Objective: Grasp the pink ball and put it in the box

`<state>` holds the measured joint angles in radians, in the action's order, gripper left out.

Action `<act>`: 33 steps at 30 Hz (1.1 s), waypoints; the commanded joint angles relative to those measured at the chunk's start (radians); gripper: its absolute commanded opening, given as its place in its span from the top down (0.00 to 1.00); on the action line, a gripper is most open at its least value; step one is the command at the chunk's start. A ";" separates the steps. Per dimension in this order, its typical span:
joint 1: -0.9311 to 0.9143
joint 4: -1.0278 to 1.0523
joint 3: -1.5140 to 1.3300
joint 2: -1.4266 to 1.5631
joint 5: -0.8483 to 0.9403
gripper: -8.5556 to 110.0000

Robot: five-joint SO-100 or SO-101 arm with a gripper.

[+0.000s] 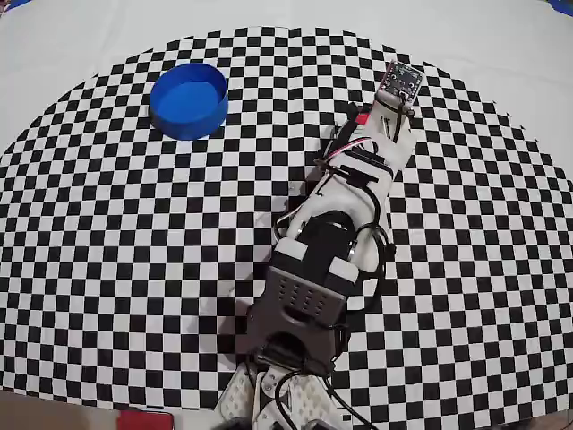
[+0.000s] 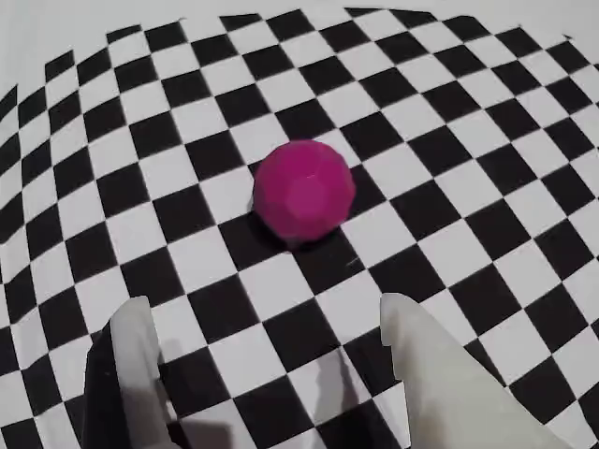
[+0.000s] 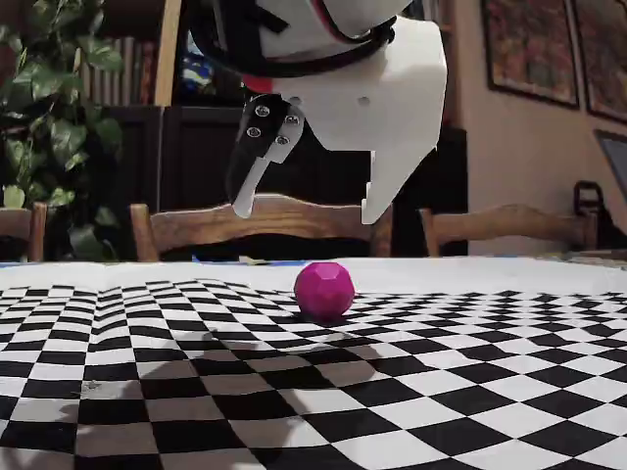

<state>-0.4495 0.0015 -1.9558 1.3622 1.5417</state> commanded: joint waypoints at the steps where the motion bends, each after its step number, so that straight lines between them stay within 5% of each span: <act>1: -0.011 0.006 0.063 -0.005 -0.008 0.69; 33: -0.037 0.035 0.344 -0.241 -0.008 0.69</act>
<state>-0.4771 0.0322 -1.6720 1.1152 1.5417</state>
